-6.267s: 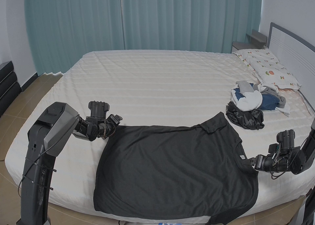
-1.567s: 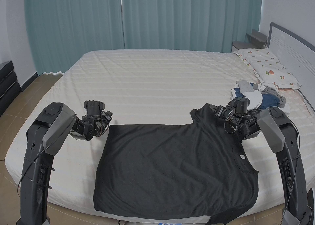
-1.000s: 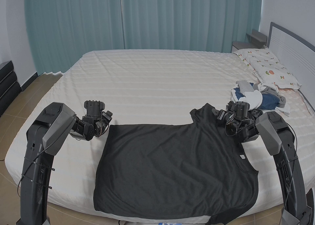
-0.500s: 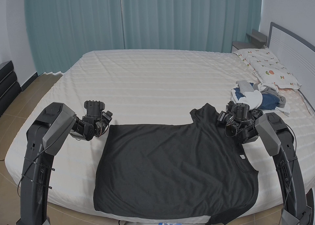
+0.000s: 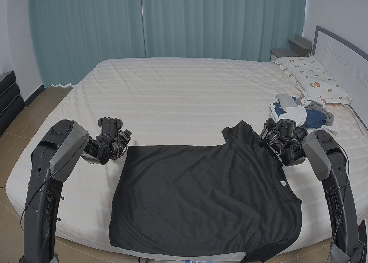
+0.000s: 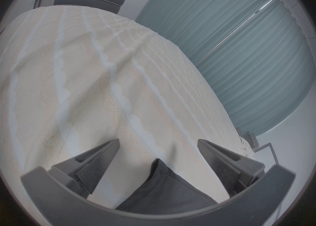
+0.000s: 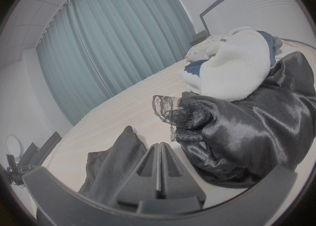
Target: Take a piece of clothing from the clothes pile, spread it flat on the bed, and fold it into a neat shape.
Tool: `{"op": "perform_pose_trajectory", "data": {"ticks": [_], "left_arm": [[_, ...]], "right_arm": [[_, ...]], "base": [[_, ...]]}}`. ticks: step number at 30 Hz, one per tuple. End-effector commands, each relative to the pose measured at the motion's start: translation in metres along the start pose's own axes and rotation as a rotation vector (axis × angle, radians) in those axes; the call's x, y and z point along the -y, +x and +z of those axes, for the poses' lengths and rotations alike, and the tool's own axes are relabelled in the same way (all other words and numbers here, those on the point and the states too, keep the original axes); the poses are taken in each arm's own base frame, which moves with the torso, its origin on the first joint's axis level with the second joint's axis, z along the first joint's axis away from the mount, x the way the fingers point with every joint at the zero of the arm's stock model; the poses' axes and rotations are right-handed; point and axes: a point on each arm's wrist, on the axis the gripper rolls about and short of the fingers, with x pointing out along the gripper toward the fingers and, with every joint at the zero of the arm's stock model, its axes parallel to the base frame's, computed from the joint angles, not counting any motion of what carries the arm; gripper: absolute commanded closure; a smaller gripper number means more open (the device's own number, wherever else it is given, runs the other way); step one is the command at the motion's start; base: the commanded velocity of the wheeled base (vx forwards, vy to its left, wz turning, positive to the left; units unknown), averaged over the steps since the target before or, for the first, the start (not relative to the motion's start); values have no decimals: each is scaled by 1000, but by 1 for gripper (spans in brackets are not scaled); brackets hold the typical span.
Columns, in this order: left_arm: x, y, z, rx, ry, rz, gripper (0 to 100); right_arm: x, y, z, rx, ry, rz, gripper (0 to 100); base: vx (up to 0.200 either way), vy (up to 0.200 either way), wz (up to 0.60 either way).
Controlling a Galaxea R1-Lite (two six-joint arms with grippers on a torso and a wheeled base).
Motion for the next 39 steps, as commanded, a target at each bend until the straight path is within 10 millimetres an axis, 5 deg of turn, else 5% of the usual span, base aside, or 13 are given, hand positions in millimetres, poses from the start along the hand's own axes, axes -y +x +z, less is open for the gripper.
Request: {"op": "perform_pose_trajectory", "data": {"ticks": [1, 3, 4, 11, 24, 25, 39], "left_arm": [[-1, 0, 0, 1, 0, 0, 0], [-1, 0, 0, 1, 0, 0, 0], [-1, 0, 0, 1, 0, 0, 0], [-1, 0, 0, 1, 0, 0, 0], [0, 1, -1, 0, 2, 0, 0], [0, 1, -1, 0, 2, 0, 0], [0, 1, -1, 1, 1, -3, 0]], "right_arm": [[-3, -7, 6, -16, 18, 3, 100], [-7, -10, 4, -29, 19, 15, 100], [-7, -10, 4, -29, 21, 15, 0], [-17, -10, -6, -64, 24, 47, 0], [-6, -7, -15, -115, 29, 14, 0], [-6, -7, -16, -117, 29, 13, 100], [-2, -4, -7, -83, 46, 7, 100]], "base": [[0, 0, 0], [0, 0, 0], [0, 0, 0], [0, 0, 0], [0, 0, 0], [0, 0, 0], [0, 0, 0]]}}
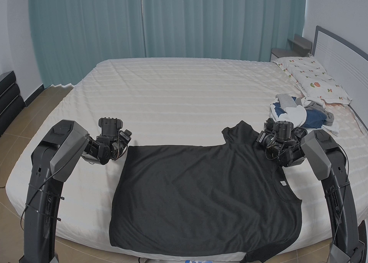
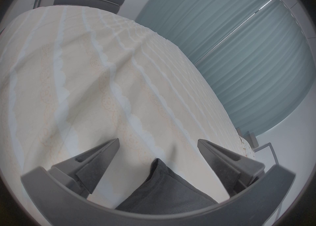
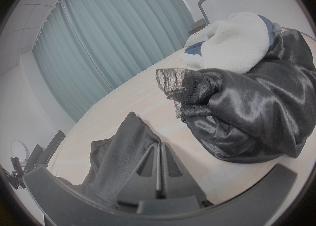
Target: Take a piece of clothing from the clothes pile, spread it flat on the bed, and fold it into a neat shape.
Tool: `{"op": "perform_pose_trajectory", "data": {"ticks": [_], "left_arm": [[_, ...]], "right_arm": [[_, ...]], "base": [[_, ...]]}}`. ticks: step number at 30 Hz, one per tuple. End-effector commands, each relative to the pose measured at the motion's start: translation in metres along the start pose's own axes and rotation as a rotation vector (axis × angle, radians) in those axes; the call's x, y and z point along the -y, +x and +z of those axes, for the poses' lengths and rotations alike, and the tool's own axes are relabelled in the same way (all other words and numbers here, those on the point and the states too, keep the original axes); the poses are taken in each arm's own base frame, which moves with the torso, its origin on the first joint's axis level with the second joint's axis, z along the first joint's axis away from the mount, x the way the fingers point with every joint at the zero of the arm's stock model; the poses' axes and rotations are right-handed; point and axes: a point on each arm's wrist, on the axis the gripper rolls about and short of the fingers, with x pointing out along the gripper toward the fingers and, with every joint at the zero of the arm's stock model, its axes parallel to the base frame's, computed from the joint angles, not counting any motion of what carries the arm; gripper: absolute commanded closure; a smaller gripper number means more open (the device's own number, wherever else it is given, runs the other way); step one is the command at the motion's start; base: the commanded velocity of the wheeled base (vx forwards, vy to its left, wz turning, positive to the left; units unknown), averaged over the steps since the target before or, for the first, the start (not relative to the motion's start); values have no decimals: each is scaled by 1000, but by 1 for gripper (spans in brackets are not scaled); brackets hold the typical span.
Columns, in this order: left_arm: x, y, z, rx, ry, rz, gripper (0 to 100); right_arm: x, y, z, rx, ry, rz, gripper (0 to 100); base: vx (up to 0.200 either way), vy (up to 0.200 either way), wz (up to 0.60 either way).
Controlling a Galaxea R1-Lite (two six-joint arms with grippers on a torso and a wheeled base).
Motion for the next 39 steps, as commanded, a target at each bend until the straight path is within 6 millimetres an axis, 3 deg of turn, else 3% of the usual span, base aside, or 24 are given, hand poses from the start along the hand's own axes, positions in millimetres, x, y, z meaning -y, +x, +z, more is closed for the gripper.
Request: {"op": "perform_pose_trajectory", "data": {"ticks": [1, 17, 24, 39], "left_arm": [[0, 0, 0, 0, 0, -1, 0], [4, 0, 0, -2, 0, -18, 0], [11, -2, -11, -33, 23, -40, 0], [7, -9, -18, -92, 39, -38, 0]], "right_arm": [[3, -1, 5, 13, 3, -8, 100], [18, -3, 14, 48, 14, -66, 100], [15, -3, 11, 43, 13, -69, 100], [13, -5, 12, 52, 23, -78, 100]], "base": [[0, 0, 0], [0, 0, 0], [0, 0, 0], [0, 0, 0]]}}
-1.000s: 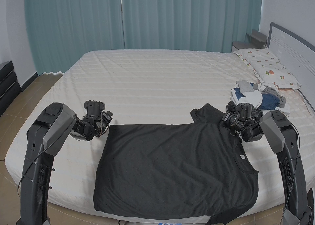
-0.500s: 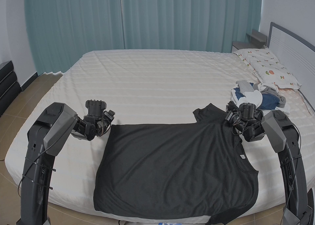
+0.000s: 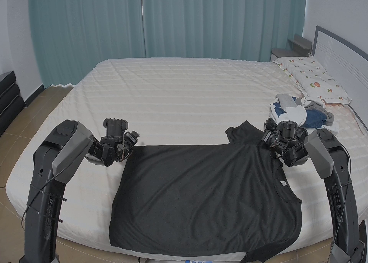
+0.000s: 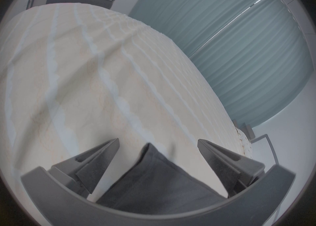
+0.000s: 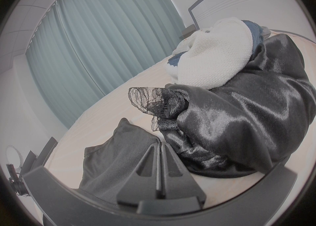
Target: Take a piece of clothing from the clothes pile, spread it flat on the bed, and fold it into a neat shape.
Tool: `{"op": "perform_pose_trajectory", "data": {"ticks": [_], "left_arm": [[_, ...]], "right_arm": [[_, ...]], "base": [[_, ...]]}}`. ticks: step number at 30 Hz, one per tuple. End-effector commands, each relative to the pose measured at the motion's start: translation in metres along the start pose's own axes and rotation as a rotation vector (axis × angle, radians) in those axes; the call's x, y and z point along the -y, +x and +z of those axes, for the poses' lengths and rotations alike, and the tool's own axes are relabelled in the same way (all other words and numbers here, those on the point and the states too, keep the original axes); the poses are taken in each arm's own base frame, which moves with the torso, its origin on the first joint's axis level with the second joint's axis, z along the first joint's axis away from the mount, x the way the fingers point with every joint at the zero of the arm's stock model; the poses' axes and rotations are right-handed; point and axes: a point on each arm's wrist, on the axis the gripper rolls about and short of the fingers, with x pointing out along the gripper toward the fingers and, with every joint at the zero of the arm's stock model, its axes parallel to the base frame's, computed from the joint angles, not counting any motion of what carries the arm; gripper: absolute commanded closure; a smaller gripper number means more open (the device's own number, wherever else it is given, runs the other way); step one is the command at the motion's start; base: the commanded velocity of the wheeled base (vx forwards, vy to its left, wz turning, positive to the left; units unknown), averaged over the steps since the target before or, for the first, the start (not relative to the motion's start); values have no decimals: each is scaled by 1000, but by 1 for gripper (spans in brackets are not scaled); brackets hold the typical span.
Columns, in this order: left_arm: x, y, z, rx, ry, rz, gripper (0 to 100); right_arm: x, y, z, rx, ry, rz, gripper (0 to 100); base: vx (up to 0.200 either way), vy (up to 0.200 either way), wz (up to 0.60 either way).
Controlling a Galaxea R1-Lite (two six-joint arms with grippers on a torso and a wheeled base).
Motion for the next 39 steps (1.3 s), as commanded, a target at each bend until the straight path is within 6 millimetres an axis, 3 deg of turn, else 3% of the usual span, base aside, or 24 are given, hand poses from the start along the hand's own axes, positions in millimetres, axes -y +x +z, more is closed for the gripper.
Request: {"op": "perform_pose_trajectory", "data": {"ticks": [1, 12, 13, 19, 26, 39], "left_arm": [[-1, -6, -3, -42, 6, -7, 0], [0, -5, -14, -74, 111, -17, 0], [0, -5, -13, -72, 111, -17, 100], [1, -4, -13, -47, 115, -20, 100], [-3, 4, -1, 120, 85, -47, 100], [-13, 11, 16, 182, 60, -26, 100]], "right_arm": [[-2, -1, 3, 5, 1, 3, 100], [-7, -2, 0, 0, -3, 12, 100], [-7, -1, -1, -1, -3, 11, 100], [-10, -2, -1, 1, -3, 17, 100], [-10, -2, 5, 41, -1, 30, 100], [-23, -5, 19, 118, 10, 69, 100]], "base": [[0, 0, 0], [0, 0, 0], [0, 0, 0], [0, 0, 0], [0, 0, 0], [0, 0, 0]]}}
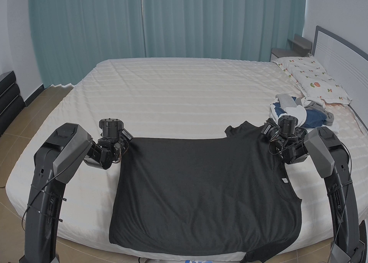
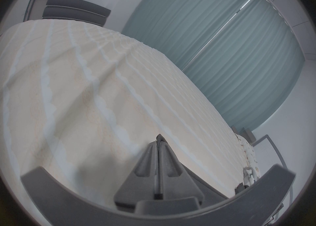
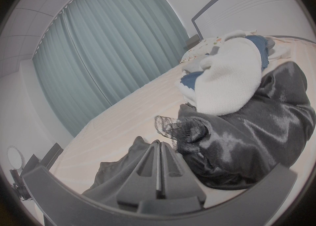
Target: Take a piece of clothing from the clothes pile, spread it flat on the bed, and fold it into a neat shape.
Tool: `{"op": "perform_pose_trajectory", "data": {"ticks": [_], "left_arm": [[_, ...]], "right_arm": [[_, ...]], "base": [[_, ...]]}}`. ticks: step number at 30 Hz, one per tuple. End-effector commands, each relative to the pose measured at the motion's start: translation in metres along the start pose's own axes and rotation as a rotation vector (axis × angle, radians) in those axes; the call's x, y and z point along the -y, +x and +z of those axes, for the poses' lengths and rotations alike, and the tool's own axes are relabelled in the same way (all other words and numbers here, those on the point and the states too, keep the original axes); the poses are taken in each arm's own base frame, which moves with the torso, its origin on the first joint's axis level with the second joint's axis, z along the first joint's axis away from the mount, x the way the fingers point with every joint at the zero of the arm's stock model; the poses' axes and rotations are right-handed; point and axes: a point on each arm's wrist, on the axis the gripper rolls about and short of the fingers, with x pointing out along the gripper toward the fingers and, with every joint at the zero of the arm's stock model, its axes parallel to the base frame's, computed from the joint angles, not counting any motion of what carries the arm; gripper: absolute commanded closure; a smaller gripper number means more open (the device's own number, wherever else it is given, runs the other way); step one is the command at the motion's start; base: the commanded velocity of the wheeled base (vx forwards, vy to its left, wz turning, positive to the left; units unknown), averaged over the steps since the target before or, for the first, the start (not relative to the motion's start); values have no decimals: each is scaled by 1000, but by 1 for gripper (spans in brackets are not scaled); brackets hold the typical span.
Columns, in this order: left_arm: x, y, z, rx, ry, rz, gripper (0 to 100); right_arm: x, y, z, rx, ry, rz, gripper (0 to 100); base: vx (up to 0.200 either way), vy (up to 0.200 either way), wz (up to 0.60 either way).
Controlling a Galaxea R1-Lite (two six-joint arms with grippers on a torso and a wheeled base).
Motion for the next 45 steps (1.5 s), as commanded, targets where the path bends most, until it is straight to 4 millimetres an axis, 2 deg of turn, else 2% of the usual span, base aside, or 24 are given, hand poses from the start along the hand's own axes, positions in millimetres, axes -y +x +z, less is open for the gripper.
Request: {"op": "perform_pose_trajectory", "data": {"ticks": [1, 6, 11, 24, 25, 31, 36, 37, 39, 40, 42, 43, 44, 45], "left_arm": [[-6, 5, 3, 18, -6, 16, 100], [-7, 5, 5, 21, -8, 15, 100], [-9, 8, -1, 14, -2, 20, 100], [-7, 9, -3, 2, -4, 8, 100], [-7, 9, -3, 2, -4, 8, 0], [-8, 8, -4, 3, -6, 10, 0], [-10, 4, -3, 2, -23, 27, 0], [-7, -4, 2, 1, -44, 29, 0], [-4, -13, 6, -3, -61, 29, 0], [1, -28, 15, -7, -79, 25, 0], [6, -43, 24, -4, -96, 11, 0], [6, -43, 24, -4, -96, 11, 0], [10, -58, 32, -5, -117, -18, 0], [14, -65, 36, -7, -120, -36, 0]], "right_arm": [[-7, -1, 4, 16, 0, 17, 100], [-11, -1, 8, 28, 1, 26, 100], [-3, 3, -8, 4, -6, 15, 100], [0, 12, -19, -1, -15, 14, 100], [0, 12, -19, -1, -15, 14, 0], [-2, 7, -15, 8, -14, 14, 0], [-13, -20, 7, 3, -15, 4, 0], [-18, -31, 16, -2, -15, 13, 0], [-20, -40, 20, -16, -16, 21, 0], [-24, -54, 28, -31, -16, 30, 0], [-24, -70, 35, -46, -16, 16, 0], [-24, -70, 35, -46, -16, 16, 0], [-22, -91, 42, -60, -13, -1, 0], [-21, -104, 47, -57, -11, -3, 0]], "base": [[0, 0, 0], [0, 0, 0], [0, 0, 0], [0, 0, 0], [0, 0, 0], [0, 0, 0], [0, 0, 0], [0, 0, 0], [0, 0, 0], [0, 0, 0], [0, 0, 0], [0, 0, 0], [0, 0, 0], [0, 0, 0]]}}
